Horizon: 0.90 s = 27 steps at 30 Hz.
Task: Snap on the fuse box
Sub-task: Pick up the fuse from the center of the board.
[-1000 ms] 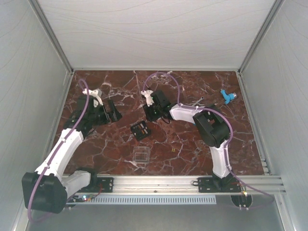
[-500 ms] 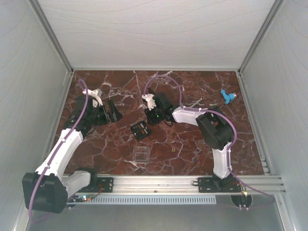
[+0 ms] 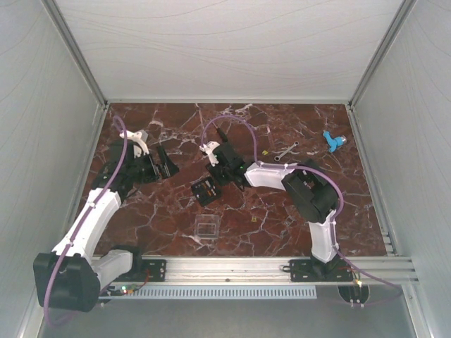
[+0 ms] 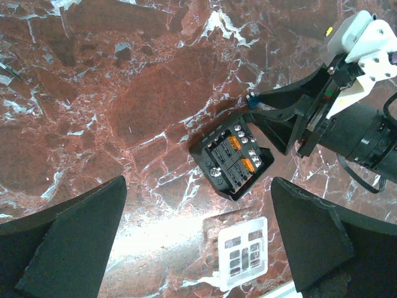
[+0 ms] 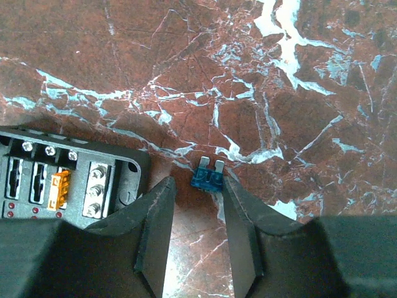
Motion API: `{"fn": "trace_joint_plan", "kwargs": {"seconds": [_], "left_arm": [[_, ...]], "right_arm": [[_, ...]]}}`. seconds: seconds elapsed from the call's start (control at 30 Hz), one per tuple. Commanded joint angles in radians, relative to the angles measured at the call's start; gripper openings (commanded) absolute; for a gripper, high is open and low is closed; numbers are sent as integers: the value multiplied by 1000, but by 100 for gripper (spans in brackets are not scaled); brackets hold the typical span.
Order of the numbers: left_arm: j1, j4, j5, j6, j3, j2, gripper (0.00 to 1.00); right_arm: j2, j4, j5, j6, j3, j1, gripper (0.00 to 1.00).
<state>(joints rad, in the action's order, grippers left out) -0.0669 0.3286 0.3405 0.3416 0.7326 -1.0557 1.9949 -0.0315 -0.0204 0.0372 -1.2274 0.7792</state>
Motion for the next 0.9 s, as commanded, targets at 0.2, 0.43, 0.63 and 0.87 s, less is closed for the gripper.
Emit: {"fn": "trace_joint_plan", "kwargs": {"seconds": [0.2, 0.43, 0.63, 0.87], "left_arm": [[16, -53, 31, 16, 5, -4, 100], [20, -53, 35, 17, 6, -8, 100], [24, -53, 43, 18, 7, -18, 100], [32, -54, 49, 20, 5, -20, 100]], "right_arm": [[33, -19, -225, -178, 46, 59, 32], [59, -38, -265, -218, 38, 70, 32], [87, -76, -283, -261, 8, 70, 34], [102, -103, -284, -279, -4, 69, 29]]}}
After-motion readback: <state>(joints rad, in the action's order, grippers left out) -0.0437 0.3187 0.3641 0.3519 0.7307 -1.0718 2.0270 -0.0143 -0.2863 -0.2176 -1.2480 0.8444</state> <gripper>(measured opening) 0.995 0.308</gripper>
